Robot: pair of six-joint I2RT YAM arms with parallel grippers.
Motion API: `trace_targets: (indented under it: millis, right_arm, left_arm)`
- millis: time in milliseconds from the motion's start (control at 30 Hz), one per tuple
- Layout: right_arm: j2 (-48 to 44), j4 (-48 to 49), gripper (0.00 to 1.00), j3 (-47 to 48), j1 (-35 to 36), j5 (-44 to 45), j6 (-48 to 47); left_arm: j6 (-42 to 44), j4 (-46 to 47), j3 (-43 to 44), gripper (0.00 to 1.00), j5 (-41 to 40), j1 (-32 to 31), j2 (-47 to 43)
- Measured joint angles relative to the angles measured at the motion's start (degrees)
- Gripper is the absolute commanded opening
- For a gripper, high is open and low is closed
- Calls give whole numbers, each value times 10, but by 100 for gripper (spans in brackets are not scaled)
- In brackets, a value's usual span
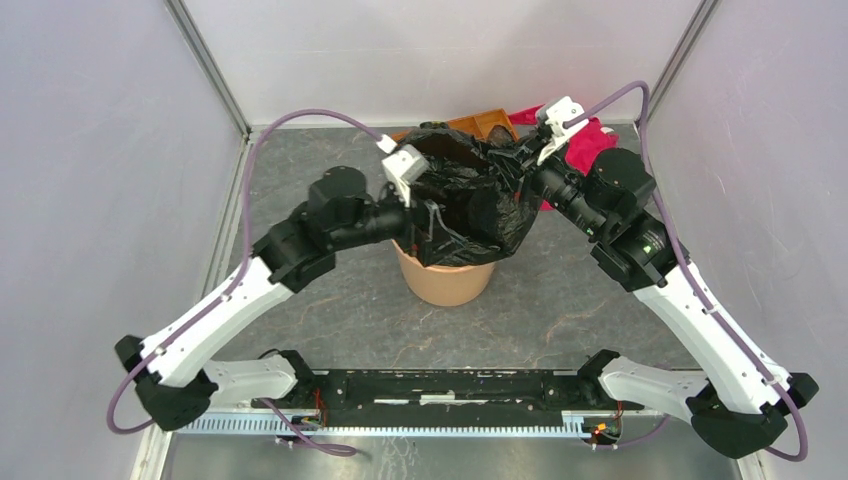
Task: Put the trash bags into the trash bin
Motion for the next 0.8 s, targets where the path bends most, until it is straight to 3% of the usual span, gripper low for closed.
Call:
trace_targets:
  millis: [100, 233, 400, 533, 800]
  right_arm:
    - [2, 2, 1, 0, 0, -8, 19]
    - [15, 13, 1, 1, 0, -28, 43]
    - [43, 14, 1, 3, 0, -42, 57]
    - [67, 14, 1, 2, 0, -60, 56]
    - [85, 31, 1, -15, 0, -108, 50]
  left_arm:
    - [-1, 27, -22, 84, 21, -18, 30]
    - [-8, 23, -15, 64, -16, -30, 91]
    - [-23, -2, -1, 55, -113, -13, 165]
    - [-36, -14, -8, 58, -160, 10, 181]
    - [-36, 5, -54, 93, -136, 10, 129]
